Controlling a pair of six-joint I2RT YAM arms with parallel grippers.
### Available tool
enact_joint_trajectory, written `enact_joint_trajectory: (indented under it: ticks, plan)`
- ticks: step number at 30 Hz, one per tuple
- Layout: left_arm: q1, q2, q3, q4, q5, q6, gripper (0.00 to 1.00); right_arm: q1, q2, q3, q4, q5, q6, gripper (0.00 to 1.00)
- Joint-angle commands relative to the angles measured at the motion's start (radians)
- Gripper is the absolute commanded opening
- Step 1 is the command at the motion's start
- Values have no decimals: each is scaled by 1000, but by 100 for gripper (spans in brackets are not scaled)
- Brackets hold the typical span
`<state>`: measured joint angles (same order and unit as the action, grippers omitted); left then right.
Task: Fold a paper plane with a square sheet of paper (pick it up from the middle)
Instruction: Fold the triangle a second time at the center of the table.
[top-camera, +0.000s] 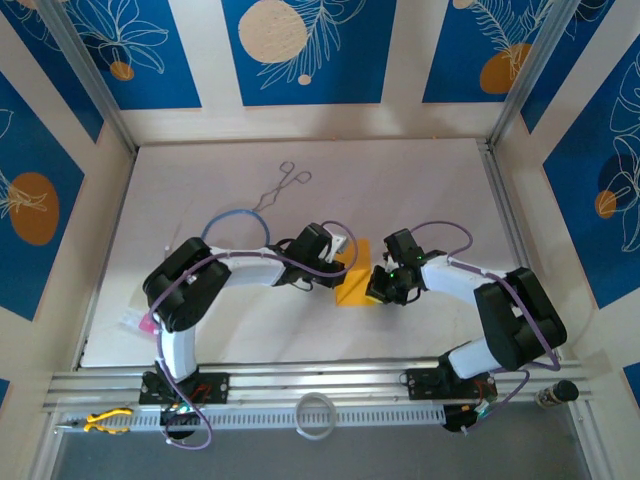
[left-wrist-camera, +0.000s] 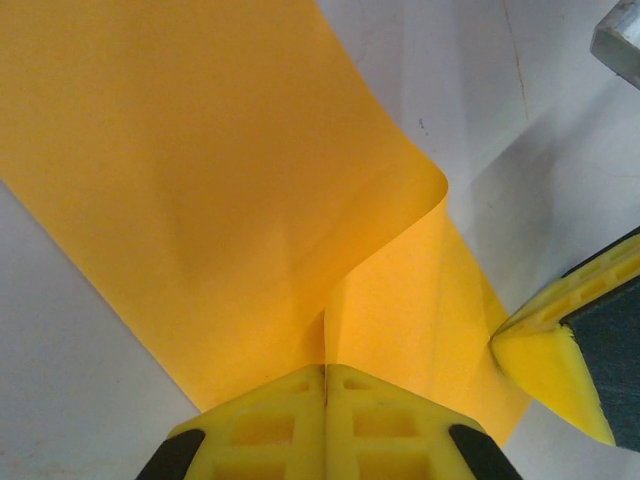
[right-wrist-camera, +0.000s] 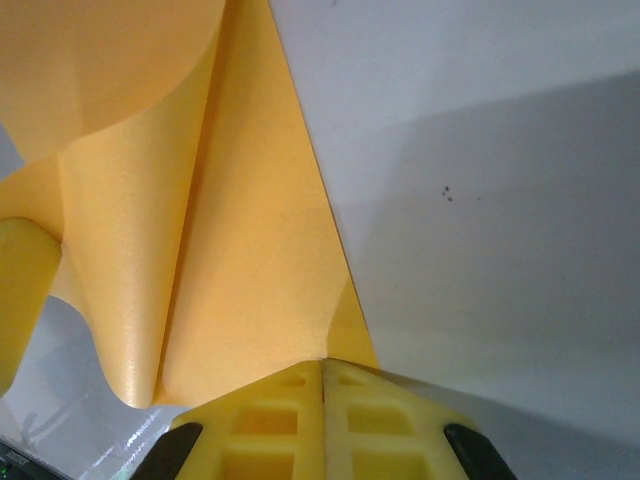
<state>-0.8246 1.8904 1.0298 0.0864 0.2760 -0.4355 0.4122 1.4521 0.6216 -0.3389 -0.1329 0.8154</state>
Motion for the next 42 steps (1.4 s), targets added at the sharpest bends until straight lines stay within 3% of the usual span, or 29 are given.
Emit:
enact_joint_trajectory:
  ticks: [1,36,42]
  plan:
    - [14,19,20,-19,-21,17,1,-4,24,7,-44,18,-12,1]
    - [19,40,7,-5,-19,-2,0,-4,36,16,-48,12,-16,1]
    - [19,32,-26,19,11,-27,0,-4,7,46,-51,-14,-36,9]
